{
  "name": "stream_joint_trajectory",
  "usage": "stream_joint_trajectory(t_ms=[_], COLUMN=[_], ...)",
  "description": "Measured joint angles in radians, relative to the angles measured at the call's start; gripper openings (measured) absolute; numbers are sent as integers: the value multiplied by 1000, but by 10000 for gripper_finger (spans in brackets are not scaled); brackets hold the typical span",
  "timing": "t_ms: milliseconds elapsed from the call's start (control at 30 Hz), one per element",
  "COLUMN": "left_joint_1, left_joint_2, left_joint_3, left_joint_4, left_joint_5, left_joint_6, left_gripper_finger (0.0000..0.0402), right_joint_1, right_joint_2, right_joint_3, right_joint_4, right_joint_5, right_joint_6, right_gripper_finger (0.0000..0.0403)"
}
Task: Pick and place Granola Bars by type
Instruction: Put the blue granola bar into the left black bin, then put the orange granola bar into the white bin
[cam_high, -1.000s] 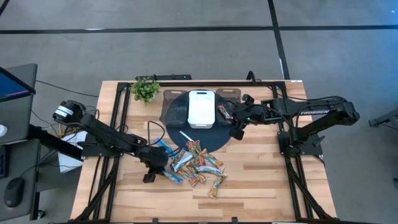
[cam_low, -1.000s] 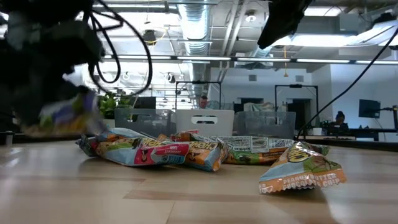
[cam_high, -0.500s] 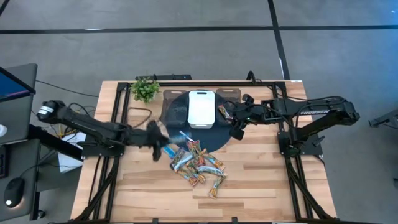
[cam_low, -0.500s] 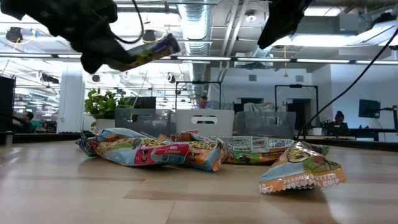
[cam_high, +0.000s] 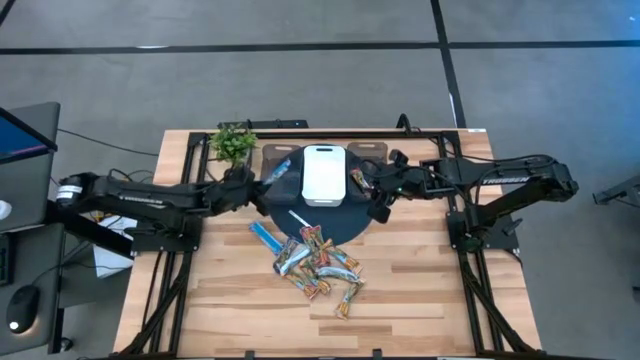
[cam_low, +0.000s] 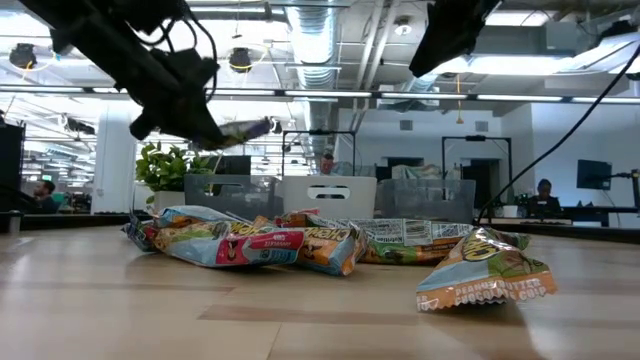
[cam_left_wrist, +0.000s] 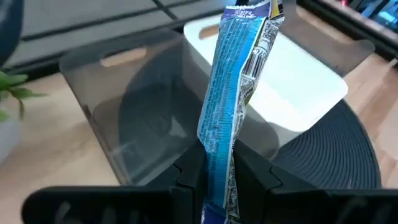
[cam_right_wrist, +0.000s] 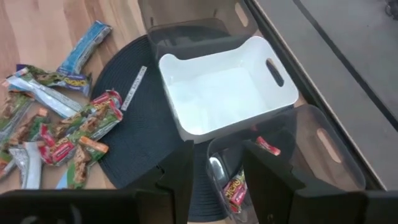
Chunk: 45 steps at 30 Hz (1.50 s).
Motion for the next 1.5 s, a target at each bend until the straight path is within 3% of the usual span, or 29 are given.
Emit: stream_joint_trajectory(t_ms=[267,600,733,900,1100,1500], left_joint_1=[25,54,54,52,45,-3], left_joint_2=[88,91,72,57,51,51], left_joint_3=[0,0,0,0,0,0], left_joint_4=[134,167,235,319,307,278], left_joint_5=[39,58,186,448,696,719], left_joint_6=[37,36,69,171,170,212], left_gripper_finger=[103,163,162,152,142,137], right_joint_1=[0,0,3,28,116,238], right_joint_2=[0,0,0,1,32,293], right_joint_3=[0,0,-1,-73,-192,-213], right_joint_4=[0,-3,7,141,335,482], right_joint_5=[0,-2,-64,-207,-244,-244], right_joint_6=[0,0,1,7,60,215], right_gripper_finger=[127,127,127,127,127,127])
